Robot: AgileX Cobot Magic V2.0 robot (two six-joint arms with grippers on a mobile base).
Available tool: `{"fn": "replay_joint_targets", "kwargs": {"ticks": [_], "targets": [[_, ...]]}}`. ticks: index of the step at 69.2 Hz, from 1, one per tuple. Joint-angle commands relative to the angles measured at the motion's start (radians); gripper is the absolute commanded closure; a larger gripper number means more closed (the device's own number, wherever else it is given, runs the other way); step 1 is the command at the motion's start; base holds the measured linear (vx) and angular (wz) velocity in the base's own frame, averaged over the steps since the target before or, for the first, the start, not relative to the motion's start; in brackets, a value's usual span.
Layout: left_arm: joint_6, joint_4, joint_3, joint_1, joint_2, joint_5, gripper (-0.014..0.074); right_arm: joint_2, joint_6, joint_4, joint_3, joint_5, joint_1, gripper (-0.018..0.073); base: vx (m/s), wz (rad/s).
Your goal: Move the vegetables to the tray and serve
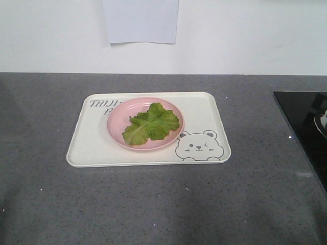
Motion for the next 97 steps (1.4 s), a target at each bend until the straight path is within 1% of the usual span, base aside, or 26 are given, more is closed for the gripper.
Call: {"fn": "replay_joint_targets", "kwargs": {"ticks": [1,10,32,38,46,62,97], "targets": [[-0.001,-0.008,0.010,0.002,-0.015,-0.075,0.0603,-0.003,-0.009,-0.011,0.007,-0.050,-0.003,0.0564,0.00,0.00],[-0.001,-0.008,0.010,0.002,-0.015,-0.075,0.0603,-0.003,-0.009,-0.005,0.007,-0.031,-0.003,0.0564,0.00,0.00],[-0.001,-0.008,0.010,0.002,-0.015,-0.075,0.0603,-0.003,-0.004,-0.011,0.007,-0.089,-0.005,0.0564,0.00,0.00],[-0.001,-0.008,0.010,0.002,-0.015,-0.075,0.0603,-0.003,-0.004,-0.011,0.007,-0.104,-0.022,0.0564,0.00,0.00],[-0.001,-0.008,0.010,0.002,-0.015,-0.075,0.0603,-0.003,-0.004,-0.011,0.007,-0.131,-0.065,0.0564,0.00,0.00],[-0.001,-0.008,0.010,0.002,-0.015,-0.075,0.0603,-0.003,-0.003,-0.011,0.007,-0.169,-0.063,0.0564,0.00,0.00],[-0.001,-0.008,0.010,0.002,-0.015,-0.075,0.0603,-0.003,-0.004,-0.001,0.007,-0.173,-0.063,0.0564,0.00,0.00]]}}
